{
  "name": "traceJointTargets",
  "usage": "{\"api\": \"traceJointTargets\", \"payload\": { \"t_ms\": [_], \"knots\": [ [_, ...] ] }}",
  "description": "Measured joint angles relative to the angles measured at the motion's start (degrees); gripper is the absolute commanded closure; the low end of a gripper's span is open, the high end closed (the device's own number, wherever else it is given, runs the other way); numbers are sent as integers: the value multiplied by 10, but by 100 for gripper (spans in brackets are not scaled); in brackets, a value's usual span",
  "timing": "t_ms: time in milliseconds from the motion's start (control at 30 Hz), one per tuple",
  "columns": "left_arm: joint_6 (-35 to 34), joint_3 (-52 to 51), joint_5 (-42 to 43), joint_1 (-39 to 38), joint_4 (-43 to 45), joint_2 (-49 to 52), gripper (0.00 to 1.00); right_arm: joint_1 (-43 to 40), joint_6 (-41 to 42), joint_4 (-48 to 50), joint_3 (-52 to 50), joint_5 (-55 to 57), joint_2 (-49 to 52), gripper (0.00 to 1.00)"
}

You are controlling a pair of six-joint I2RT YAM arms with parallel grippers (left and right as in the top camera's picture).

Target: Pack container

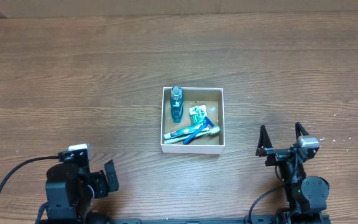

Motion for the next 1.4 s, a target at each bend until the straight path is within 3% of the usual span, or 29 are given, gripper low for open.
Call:
{"api": "traceJointTargets", "payload": {
  "t_ms": [633, 800, 867, 1033, 1133, 1400],
  "knots": [
    [0, -2, 0, 0, 4, -16, 0, 0, -3, 0, 0, 0, 0, 0],
    [3, -113, 0, 0, 149, -104, 0, 0, -2, -1, 0, 0, 0, 0],
    [12, -223, 8, 0, 278, -162, 0, 0, -3, -1, 0, 0, 0, 0],
    [56, -371, 35, 0, 588, -217, 0, 0, -3, -1, 0, 0, 0, 0],
    [100, -382, 39, 0, 595, -222, 0, 0, -3, -1, 0, 0, 0, 0],
    [119, -382, 39, -17, 591, -223, 0, 0, -3, -1, 0, 0, 0, 0]
  ]
}}
